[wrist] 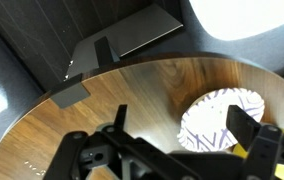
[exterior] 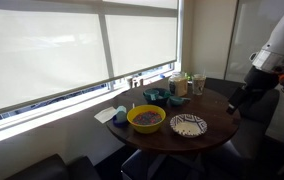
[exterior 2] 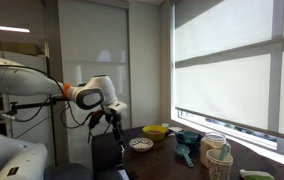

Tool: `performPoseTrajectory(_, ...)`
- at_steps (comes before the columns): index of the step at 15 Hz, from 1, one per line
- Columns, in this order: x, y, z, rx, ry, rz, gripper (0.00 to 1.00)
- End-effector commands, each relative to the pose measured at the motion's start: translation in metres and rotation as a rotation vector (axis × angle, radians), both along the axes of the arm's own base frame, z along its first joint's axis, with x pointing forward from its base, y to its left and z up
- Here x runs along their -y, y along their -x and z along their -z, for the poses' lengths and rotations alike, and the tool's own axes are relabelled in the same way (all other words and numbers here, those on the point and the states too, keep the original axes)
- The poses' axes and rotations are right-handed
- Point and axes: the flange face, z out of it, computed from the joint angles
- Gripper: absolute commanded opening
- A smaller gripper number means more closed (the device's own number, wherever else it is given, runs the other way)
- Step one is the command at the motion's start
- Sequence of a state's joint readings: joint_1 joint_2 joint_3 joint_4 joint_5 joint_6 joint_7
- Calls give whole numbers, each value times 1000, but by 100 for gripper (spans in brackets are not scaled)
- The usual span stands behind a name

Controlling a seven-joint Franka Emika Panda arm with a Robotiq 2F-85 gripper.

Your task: Pick up the blue measuring spoon from the table and put it in the yellow bowl

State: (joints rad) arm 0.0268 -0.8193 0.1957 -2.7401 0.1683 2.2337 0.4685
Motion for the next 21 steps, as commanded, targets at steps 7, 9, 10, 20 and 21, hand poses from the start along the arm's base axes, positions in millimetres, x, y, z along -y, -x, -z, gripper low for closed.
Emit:
performPoseTrajectory(7, 62, -63, -18, 106, -63, -3, 100)
performPoseTrajectory(9, 69, -74, -17, 94, -69, 6, 100)
performPoseTrajectory(10, 69, -77, -16, 90, -70, 6, 100)
performPoseTrajectory(20, 124, -145, -33, 102, 284, -229, 100)
performPoseTrajectory(21, 127, -157, -37, 110, 327, -264, 100)
